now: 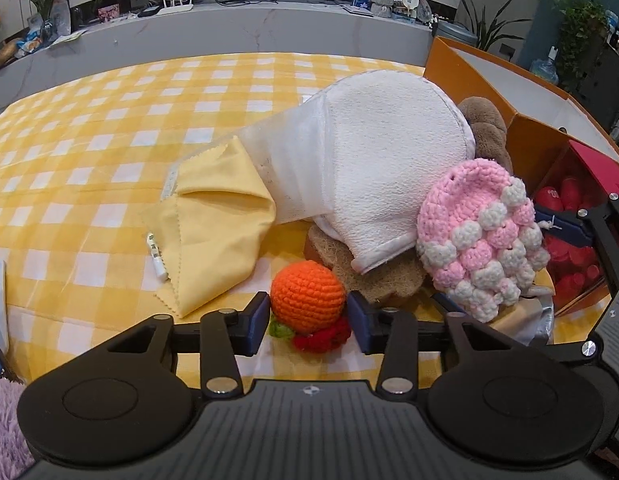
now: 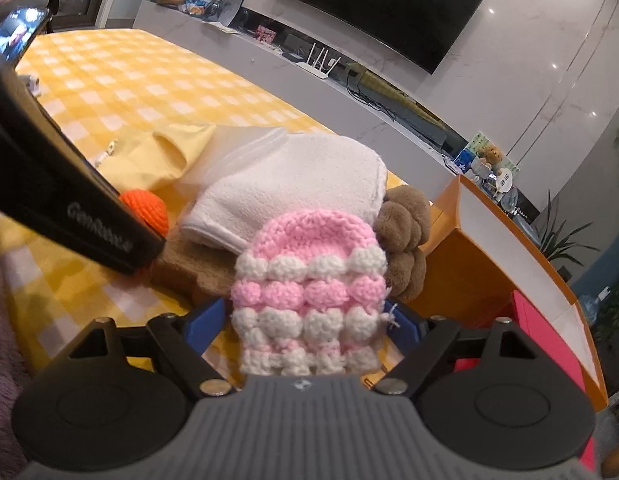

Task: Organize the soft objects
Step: 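Grasp the pink crochet hat with the right tool while the left tool grasps the orange crochet ball, then carry the hat and ball into the orange box and open both tools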

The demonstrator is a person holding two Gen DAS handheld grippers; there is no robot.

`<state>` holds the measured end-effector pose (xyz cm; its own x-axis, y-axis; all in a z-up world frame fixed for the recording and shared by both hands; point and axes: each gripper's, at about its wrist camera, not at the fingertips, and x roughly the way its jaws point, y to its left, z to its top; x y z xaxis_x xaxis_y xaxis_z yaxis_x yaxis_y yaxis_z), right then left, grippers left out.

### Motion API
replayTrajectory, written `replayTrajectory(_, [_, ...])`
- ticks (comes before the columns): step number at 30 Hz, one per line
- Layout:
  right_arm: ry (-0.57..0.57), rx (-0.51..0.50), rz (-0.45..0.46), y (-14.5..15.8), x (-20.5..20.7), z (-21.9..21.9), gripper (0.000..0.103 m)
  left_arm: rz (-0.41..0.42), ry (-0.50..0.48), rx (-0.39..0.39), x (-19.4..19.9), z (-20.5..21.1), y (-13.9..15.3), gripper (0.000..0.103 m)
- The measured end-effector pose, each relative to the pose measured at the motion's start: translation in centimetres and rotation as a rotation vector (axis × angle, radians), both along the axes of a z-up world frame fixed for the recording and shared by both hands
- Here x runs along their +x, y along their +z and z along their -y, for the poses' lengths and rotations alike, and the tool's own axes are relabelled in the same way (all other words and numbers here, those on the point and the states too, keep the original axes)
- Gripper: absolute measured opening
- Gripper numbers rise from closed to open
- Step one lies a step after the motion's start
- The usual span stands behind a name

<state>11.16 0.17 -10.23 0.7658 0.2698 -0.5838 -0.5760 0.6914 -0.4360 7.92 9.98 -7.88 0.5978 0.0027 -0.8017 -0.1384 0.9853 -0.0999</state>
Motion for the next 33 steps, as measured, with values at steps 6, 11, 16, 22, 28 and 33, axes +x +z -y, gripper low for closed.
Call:
replayTrajectory(6, [-0.012,-0.001,0.001,-0.9,0.4,-0.2,0.084,0.006,-0.005,0.008,0.1,0.1,-0.1,0.046])
replayTrajectory(11, [-0.010,0.030,0.010,-0.3,0.2,0.2,0.067,0.028,-0.007,0.014,-0.5,0.2,0.2,0.046])
replayTrajectory(16, [-0.010,0.087,-0.011,1.1,-0.5,1.6,0.057,0.082,-0.008,0.001,-1.9,0.2,1.0,0.045])
replayTrajectory(22, [-0.031,0.197,-0.051,3.5,-1.0,3.5,0.049,0.170,0.031,-0.002,-3.4,0.0,2.7,0.045])
replayTrajectory(28, [-0.003,0.268,-0.042,6.8,-2.0,4.9,0.049,0.224,0.034,-0.024,-5.3,0.7,5.0,0.045])
replayTrajectory(33, [0.020,0.298,-0.085,10.5,-1.8,7.1,0.049,0.272,0.005,-0.090,-5.3,1.2,8.0,0.045])
